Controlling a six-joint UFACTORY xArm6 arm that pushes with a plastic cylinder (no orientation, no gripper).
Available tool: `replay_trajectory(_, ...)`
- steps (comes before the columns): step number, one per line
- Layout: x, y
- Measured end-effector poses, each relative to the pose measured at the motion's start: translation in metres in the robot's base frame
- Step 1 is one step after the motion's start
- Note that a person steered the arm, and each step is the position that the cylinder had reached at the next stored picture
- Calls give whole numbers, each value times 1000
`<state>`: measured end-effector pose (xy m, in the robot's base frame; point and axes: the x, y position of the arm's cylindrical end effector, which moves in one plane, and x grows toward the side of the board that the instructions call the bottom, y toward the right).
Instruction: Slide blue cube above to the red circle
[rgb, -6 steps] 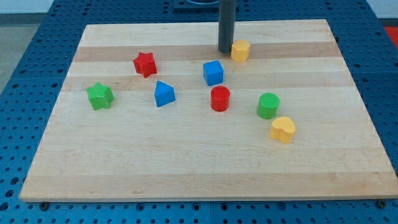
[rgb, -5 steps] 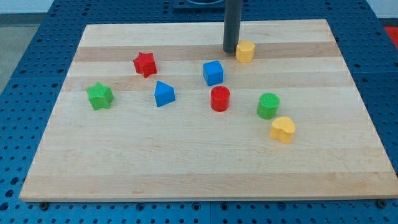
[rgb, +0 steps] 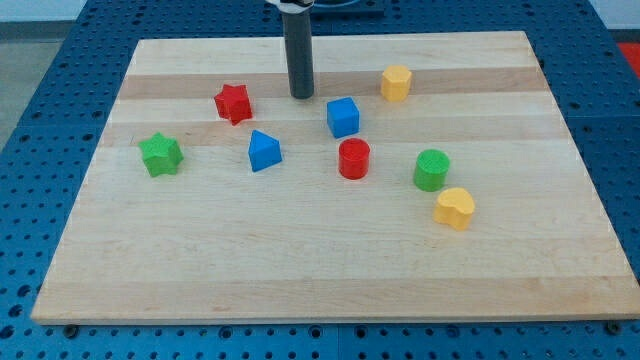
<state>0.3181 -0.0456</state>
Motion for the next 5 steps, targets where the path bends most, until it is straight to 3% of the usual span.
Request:
replay_trajectory(2, 26, 24)
replay_trajectory(5, 31, 61)
